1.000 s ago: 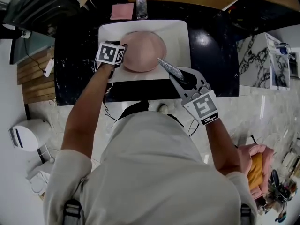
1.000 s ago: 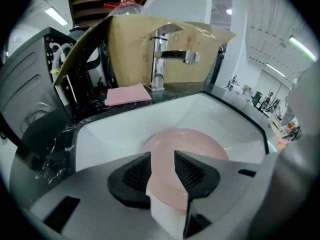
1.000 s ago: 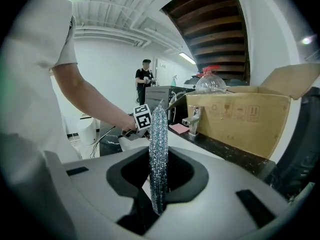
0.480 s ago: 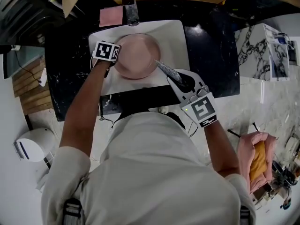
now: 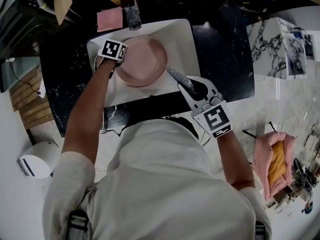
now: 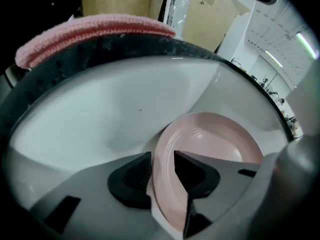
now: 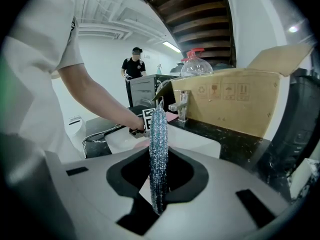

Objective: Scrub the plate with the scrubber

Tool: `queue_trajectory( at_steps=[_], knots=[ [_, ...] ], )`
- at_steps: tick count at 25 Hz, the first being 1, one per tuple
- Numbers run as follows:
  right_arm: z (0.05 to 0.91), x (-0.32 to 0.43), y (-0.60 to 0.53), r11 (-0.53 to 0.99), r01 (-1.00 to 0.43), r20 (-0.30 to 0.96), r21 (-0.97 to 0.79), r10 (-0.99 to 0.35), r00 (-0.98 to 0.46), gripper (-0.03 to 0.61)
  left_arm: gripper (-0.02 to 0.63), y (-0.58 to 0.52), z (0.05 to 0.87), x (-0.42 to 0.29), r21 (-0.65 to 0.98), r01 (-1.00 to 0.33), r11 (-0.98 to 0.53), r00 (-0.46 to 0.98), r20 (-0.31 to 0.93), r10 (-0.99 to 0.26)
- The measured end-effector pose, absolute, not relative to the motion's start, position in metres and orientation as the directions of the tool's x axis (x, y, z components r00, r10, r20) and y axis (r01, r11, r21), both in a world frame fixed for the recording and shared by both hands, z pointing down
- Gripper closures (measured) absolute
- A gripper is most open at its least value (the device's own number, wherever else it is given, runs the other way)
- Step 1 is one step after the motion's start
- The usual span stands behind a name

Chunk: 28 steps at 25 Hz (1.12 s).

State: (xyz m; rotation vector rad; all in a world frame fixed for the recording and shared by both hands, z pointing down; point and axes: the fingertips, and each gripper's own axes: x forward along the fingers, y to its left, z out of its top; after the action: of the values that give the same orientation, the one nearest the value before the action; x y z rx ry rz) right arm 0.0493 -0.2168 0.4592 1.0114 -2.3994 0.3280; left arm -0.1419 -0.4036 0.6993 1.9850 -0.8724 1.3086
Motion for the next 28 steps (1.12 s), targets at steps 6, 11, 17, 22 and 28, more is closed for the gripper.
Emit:
queue_trajectory(
  at_steps=[6, 11, 17, 22, 28],
  knots=[
    [0.462, 0.053, -0.216, 0.674, -0.738, 0.556, -0.034, -0.601, -0.574, 0.5, 0.469, -0.406, 0.711, -0.133, 0.131, -0.74, -0.66, 0.289, 0.947, -0.136],
    [0.466, 0.053, -0.213, 0.671, -0.74, 0.559, -0.037, -0.6, -0.572, 0.5, 0.521, -0.406, 0.722, -0.132, 0.053, -0.666, -0.744, 0.215, 0.969, -0.124],
    [0.466, 0.057, -0.209, 0.668, -0.743, 0.56, -0.041, -0.601, -0.571, 0.5, 0.552, -0.405, 0.715, -0.134, 0.102, -0.714, -0.692, 0.258, 0.958, -0.124],
    [0.464, 0.06, -0.208, 0.675, -0.737, 0.549, -0.038, -0.602, -0.58, 0.5, 0.588, -0.405, 0.692, -0.14, 0.181, -0.801, -0.571, 0.341, 0.921, -0.188],
    [0.457, 0.06, -0.204, 0.702, -0.712, 0.523, -0.024, -0.598, -0.607, 0.5, 0.603, -0.391, 0.661, -0.143, 0.261, -0.844, -0.469, 0.413, 0.874, -0.256]
  ],
)
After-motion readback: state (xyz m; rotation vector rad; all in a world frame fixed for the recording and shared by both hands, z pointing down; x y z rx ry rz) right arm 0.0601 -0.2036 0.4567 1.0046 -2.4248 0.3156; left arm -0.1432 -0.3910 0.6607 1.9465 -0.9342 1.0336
